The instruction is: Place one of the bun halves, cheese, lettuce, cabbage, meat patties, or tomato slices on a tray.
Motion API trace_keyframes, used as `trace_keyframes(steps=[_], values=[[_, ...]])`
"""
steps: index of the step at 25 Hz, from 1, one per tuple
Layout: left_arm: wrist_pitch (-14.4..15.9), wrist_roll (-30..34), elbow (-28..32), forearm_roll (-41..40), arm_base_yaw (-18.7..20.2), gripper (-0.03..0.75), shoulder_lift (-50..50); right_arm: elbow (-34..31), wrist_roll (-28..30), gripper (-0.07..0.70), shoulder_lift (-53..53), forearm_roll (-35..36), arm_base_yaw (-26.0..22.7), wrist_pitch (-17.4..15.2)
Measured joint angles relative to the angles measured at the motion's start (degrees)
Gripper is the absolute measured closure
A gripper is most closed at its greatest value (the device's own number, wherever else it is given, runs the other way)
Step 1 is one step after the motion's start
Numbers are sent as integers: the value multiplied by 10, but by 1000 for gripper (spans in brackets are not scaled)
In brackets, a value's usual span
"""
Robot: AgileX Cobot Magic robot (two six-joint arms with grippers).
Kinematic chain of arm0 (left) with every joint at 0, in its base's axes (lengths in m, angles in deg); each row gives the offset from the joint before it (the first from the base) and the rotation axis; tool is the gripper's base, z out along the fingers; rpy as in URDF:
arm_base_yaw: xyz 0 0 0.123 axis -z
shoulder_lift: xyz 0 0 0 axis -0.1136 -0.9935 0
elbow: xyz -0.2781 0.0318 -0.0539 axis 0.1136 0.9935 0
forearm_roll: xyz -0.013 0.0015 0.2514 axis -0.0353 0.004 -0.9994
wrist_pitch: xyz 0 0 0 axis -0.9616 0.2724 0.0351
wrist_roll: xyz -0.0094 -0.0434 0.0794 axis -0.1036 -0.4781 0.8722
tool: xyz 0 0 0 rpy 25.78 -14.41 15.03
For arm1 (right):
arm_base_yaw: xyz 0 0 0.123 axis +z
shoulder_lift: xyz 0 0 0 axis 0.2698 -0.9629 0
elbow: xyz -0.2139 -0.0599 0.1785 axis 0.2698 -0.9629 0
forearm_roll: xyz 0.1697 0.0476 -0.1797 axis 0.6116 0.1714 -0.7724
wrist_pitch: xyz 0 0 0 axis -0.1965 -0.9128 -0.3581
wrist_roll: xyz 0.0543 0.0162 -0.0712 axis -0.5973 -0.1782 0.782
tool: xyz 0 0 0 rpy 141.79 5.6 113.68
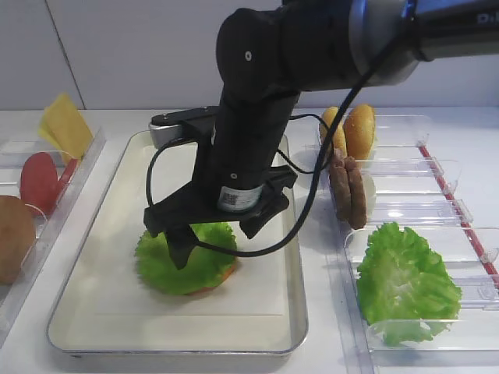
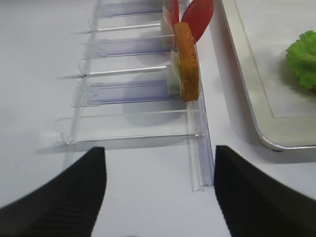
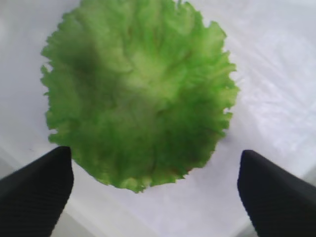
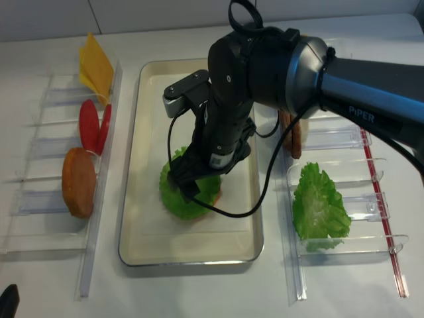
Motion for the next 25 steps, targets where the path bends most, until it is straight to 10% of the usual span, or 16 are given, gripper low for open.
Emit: trace_keyframes(steps=[10, 17, 25], values=[[0, 0, 0, 0, 0, 260, 0, 41, -26, -17, 0, -65, 0, -48], [0, 0, 0, 0, 0, 260, 0, 131, 37, -1, 1, -98, 0, -142], [0, 0, 0, 0, 0, 260, 0, 137, 72, 34, 58, -146, 0, -157]])
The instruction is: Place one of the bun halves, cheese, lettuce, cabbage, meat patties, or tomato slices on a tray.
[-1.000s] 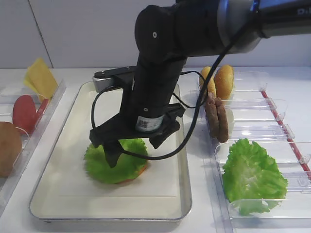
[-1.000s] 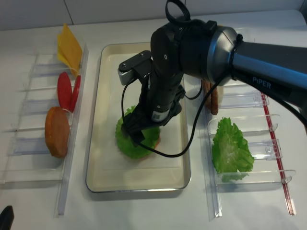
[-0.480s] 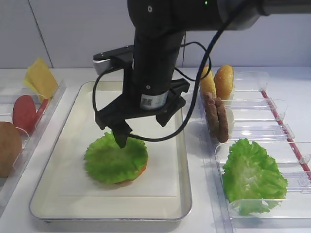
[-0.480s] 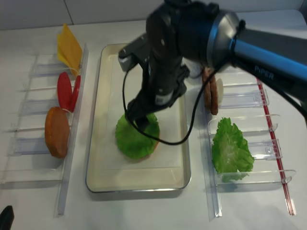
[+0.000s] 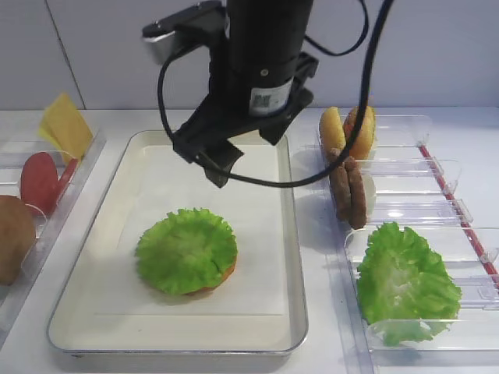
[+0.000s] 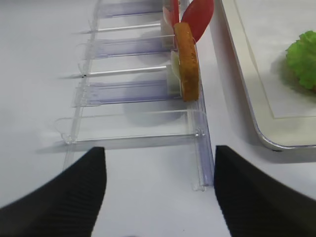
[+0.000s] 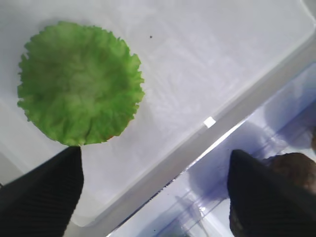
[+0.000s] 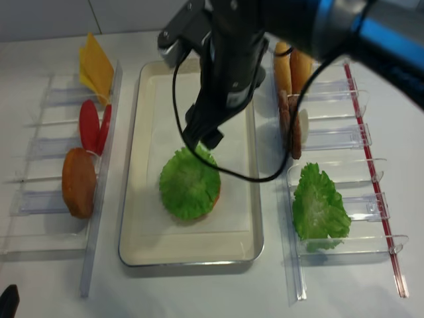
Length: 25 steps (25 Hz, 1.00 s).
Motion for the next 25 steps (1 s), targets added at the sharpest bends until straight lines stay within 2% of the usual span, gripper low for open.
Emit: trace_keyframes(steps=[14, 18, 23, 25], values=[[0, 0, 0, 0, 0, 260, 0, -10, 48, 34, 137, 51, -87, -10], [0, 0, 0, 0, 0, 260, 0, -91, 71, 34, 186, 86, -115, -5], [0, 0, 0, 0, 0, 260, 0, -232, 85, 34, 270, 108, -148, 54], [0, 0, 0, 0, 0, 260, 0, -276, 87, 34, 303, 108, -164, 66]])
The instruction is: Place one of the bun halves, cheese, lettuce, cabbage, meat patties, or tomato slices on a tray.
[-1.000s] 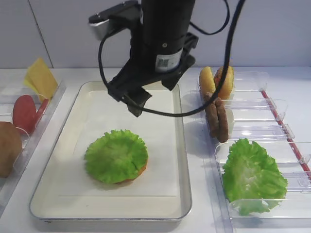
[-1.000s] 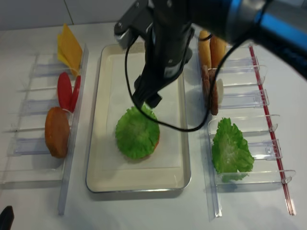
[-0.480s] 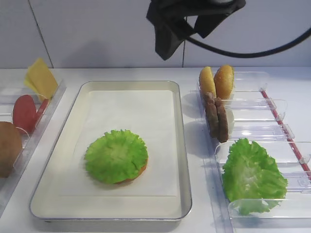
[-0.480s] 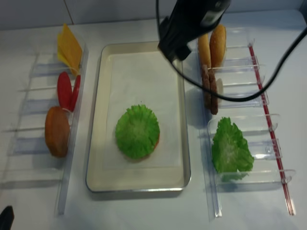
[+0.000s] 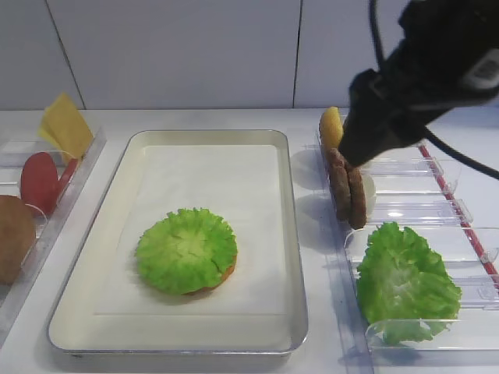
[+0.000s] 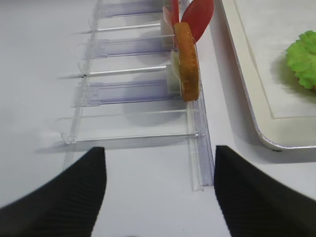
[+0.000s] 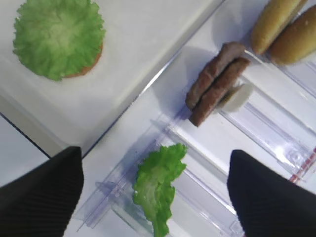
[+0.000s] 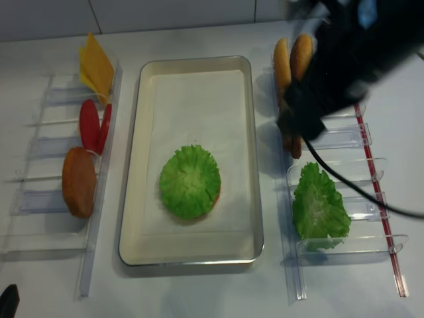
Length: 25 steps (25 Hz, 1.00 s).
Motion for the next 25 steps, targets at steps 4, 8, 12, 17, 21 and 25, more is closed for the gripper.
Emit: trace_keyframes(steps=[4, 8, 12, 17, 21, 25], values=[[0, 0, 0, 0, 0, 260, 0, -76, 3, 34, 76, 1, -45, 18], [0, 0, 0, 0, 0, 260, 0, -138, 8, 34, 162, 1, -99, 31], [0, 0, 0, 0, 0, 260, 0, -193, 11, 34, 247, 1, -140, 40], [0, 0, 0, 0, 0, 260, 0, -245, -20, 34, 333, -20, -161, 45], [0, 0, 0, 0, 0, 260, 0, -291, -70, 34, 386, -48, -162, 45], [0, 0, 0, 0, 0, 260, 0, -329, -117, 34, 443, -83, -162, 44]])
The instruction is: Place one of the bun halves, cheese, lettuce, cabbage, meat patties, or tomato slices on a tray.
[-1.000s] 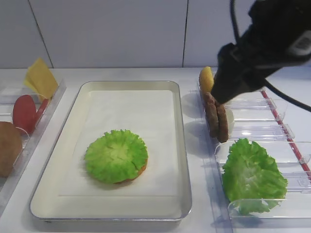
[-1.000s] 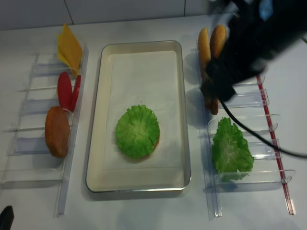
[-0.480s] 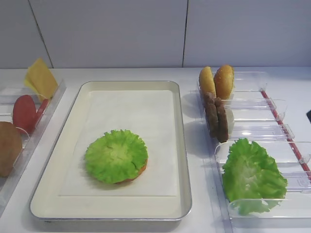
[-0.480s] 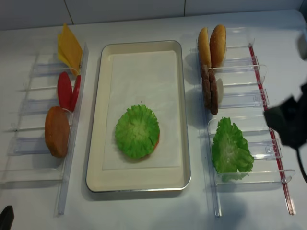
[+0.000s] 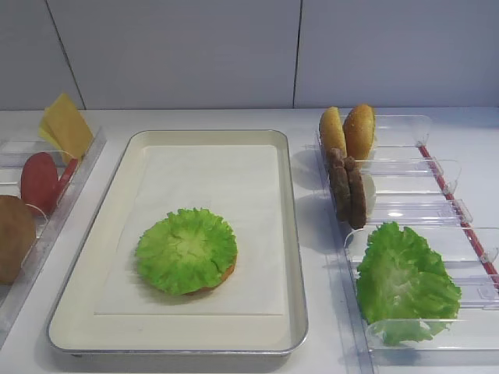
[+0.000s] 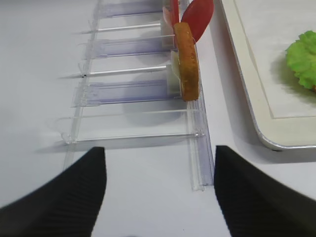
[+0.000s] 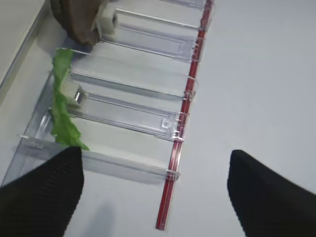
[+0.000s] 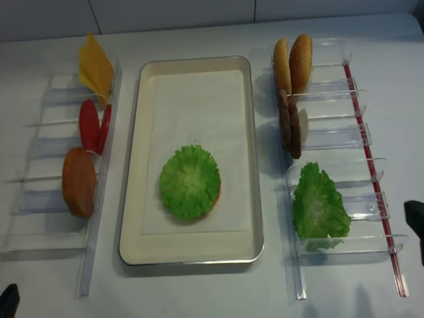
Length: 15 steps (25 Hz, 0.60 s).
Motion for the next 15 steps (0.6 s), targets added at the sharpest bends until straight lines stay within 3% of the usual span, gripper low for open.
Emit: trace_keyframes(steps=[5, 15], values=[[0, 0, 0, 0, 0, 260, 0, -36, -35, 34, 70, -37, -1, -6], [0, 0, 0, 0, 0, 260, 0, -46, -39, 36, 201, -48, -1, -48]])
